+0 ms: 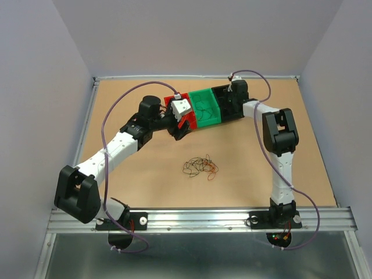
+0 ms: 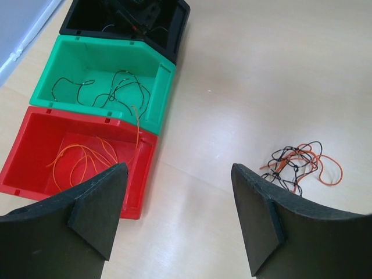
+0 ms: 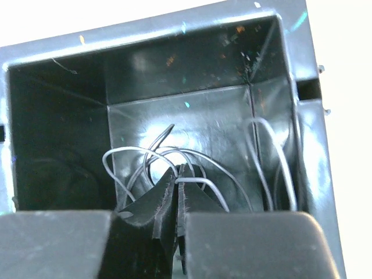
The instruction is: Untangle the cables
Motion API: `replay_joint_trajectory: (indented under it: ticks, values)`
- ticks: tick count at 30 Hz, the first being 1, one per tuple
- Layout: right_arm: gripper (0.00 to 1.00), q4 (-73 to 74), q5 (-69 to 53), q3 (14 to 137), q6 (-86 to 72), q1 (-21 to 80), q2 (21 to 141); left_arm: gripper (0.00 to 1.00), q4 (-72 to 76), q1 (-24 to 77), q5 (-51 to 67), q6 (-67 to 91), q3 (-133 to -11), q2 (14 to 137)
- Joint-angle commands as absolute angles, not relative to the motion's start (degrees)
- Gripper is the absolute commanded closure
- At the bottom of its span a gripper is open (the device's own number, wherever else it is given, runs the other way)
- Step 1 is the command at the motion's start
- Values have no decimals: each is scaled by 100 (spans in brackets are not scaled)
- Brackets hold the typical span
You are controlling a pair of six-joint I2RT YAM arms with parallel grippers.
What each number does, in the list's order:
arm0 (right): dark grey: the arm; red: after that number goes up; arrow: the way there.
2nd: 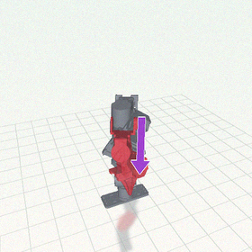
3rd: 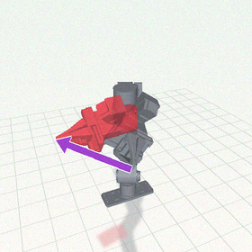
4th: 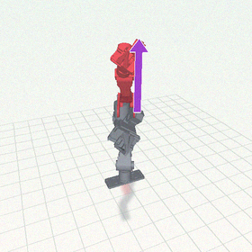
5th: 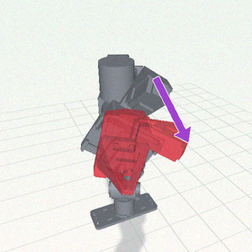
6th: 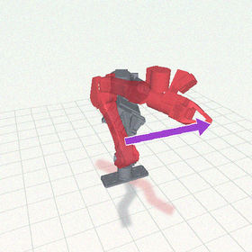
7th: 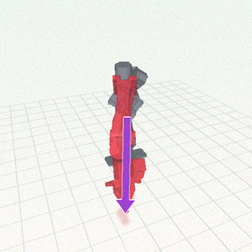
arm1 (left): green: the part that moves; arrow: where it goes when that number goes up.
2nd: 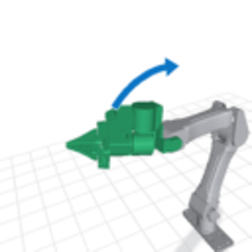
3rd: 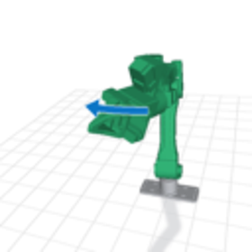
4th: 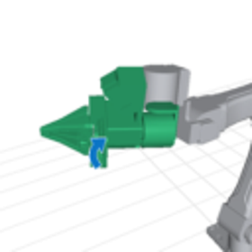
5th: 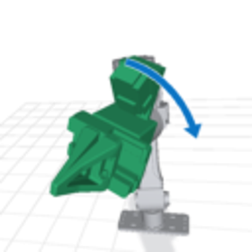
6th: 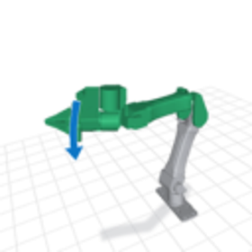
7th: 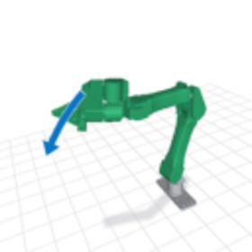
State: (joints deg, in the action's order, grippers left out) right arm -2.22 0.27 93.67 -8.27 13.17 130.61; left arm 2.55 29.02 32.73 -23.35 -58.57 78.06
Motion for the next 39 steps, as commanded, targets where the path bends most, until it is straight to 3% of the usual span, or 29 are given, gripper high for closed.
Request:
replay_joint_trajectory:
  ticks: [1, 9, 10, 12, 22, 29, 30, 31, 33, 39]
  values:
    - [87, 220, 299, 9580, -896, 1292, 12657, 17, 352, 2900, 3331, -2390, -6003, 7813]
    - [69, 413, 352, 9492, -958, 1292, 12006, 17, 352, 2900, 3252, -2382, -6021, 7831]
    - [59, 430, 334, 9475, -967, 1292, 11919, 17, 352, 2900, 3243, -2382, -6021, 7840]
    - [52, 448, 325, 9405, -984, 1292, 11839, 17, 352, 2900, 3234, -2391, -6021, 7857]
    - [36, 457, 44, 9027, -1046, 1292, 11277, 17, 334, 2900, 3234, -2408, -6038, 7910]
    - [37, 448, 535, 9008, -1116, 1292, 11302, 17, 281, 2918, 3226, -2435, -6073, 7980]
    - [41, 457, 536, 9070, -1108, 1292, 11355, 17, 281, 2918, 3226, -2443, -6073, 7980]
    - [53, 448, 423, 9079, -1107, 1292, 11373, 17, 273, 2918, 3234, -2443, -6082, 7998]
    - [61, 457, 229, 9000, -1108, 1292, 11329, 17, 255, 2927, 3217, -2461, -6091, 7998]
    - [56, 53, -1113, 7781, -984, 1423, 10549, 12, -218, 3137, 3094, -2768, -6301, 8358]
